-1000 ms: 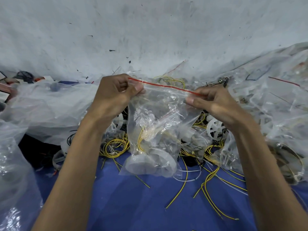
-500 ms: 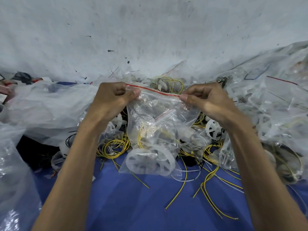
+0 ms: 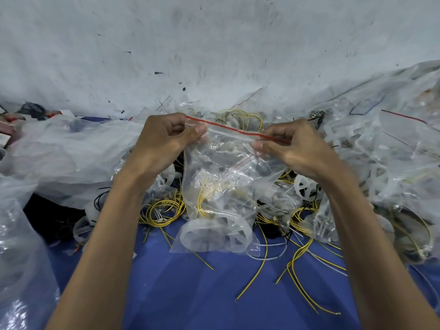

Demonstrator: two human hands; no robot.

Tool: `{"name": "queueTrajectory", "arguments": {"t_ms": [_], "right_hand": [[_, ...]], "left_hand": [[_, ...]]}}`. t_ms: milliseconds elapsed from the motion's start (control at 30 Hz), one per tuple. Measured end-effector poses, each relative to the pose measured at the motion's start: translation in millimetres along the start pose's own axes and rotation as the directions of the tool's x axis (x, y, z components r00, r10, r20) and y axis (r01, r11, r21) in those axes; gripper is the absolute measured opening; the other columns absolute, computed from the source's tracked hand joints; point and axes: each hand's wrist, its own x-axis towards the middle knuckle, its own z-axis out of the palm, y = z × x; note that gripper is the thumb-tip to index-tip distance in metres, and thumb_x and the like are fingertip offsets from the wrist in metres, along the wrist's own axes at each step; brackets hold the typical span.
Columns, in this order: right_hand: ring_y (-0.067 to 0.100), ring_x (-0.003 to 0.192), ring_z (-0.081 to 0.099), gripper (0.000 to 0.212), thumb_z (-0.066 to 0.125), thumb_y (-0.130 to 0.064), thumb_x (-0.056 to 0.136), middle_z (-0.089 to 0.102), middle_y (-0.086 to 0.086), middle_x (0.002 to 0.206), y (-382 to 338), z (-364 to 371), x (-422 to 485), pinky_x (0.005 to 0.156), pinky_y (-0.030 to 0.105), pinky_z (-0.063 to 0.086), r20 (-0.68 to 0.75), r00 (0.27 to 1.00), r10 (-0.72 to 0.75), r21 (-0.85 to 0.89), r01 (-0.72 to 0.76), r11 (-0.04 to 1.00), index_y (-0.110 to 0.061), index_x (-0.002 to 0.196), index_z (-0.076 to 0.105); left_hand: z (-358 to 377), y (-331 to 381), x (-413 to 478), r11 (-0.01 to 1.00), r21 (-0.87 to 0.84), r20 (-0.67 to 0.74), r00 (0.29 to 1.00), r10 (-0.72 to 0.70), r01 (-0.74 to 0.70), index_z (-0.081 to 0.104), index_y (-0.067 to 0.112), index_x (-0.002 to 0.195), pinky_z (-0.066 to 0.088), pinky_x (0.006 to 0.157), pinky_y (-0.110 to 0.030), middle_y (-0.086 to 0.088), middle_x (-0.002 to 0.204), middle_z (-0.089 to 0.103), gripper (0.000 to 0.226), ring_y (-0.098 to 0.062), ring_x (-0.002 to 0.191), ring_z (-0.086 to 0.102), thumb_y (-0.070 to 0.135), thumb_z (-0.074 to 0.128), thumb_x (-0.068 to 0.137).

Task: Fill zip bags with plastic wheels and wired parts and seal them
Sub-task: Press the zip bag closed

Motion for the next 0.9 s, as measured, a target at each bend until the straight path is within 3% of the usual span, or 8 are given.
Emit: {"name": "queueTrajectory", "arguments": {"t_ms": [167,300,400,567,700,800,900], "right_hand": [[0.011,0.067,0.064,0.006,0.069,-0.019,0.082,0.068,-0.004,0.073,-3,2,-1,0.069,0.025,0.051,-0.019,0.998,-0.056,-0.001,0.056,0.998,-0.018,0.076,0.068],[0.012,0.061,0.056,0.01,0.068,-0.019,0.082,0.064,-0.002,0.068,-3,-1,-4,0.063,0.029,0.046,0.005,0.997,-0.072,-0.031,0.072,0.997,-0.012,0.076,0.068],[0.03,0.075,0.065,0.015,0.067,-0.026,0.082,0.07,0.007,0.079,-4,-4,-4,0.071,0.044,0.054,0.053,0.998,-0.041,-0.036,0.043,0.998,-0.011,0.085,0.071],[0.029,0.073,0.065,0.011,0.067,-0.021,0.084,0.069,0.006,0.073,-9,0,-3,0.066,0.038,0.051,0.042,0.997,-0.072,-0.032,0.073,0.997,-0.012,0.079,0.071],[0.036,0.074,0.062,0.008,0.067,-0.021,0.084,0.069,0.005,0.073,-10,-1,-4,0.068,0.044,0.051,0.032,0.996,-0.083,-0.053,0.085,0.995,-0.016,0.079,0.07],[0.031,0.076,0.065,0.009,0.068,-0.027,0.082,0.071,0.0,0.076,-13,0,-4,0.074,0.048,0.053,0.041,0.997,-0.065,-0.056,0.068,0.996,-0.019,0.085,0.071],[0.025,0.072,0.063,0.005,0.068,-0.027,0.082,0.069,-0.005,0.07,-15,2,-2,0.07,0.039,0.052,0.013,0.998,-0.066,-0.076,0.067,0.995,-0.025,0.077,0.07]], "left_hand": [[0,0,1,1.0,-0.004,0.017,1.0,0.024,-0.024,0.07,0.023,0.08,0.053,0.085,-0.029,0.008,0.076,0.073,0.018,-0.011,0.083,0.07,0.039,0.067,0.07],[0,0,1,0.999,0.007,0.045,0.998,0.043,-0.043,0.07,0.025,0.083,0.052,0.09,-0.032,0.009,0.078,0.073,0.019,-0.009,0.085,0.07,0.039,0.067,0.072],[0,-1,0,0.998,0.01,0.045,0.997,0.056,-0.057,0.07,0.024,0.085,0.051,0.092,-0.035,0.009,0.079,0.073,0.021,-0.01,0.085,0.07,0.041,0.067,0.072],[0,-1,0,0.998,0.011,0.07,0.996,0.057,-0.057,0.07,0.025,0.087,0.051,0.093,-0.037,0.007,0.081,0.074,0.024,-0.011,0.087,0.07,0.043,0.067,0.071],[0,1,0,0.998,0.007,0.119,0.991,0.055,-0.056,0.069,0.025,0.088,0.053,0.082,-0.022,0.009,0.08,0.074,0.022,-0.006,0.083,0.069,0.038,0.066,0.071],[2,3,-1,0.996,0.007,0.12,0.989,0.085,-0.087,0.069,0.023,0.084,0.049,0.067,-0.009,0.016,0.072,0.072,0.008,0.002,0.074,0.067,0.026,0.067,0.077],[6,4,-1,0.995,-0.006,0.105,0.989,0.103,-0.103,0.068,0.023,0.083,0.047,0.064,-0.006,0.018,0.071,0.071,0.005,0.004,0.073,0.067,0.022,0.068,0.077]]}}
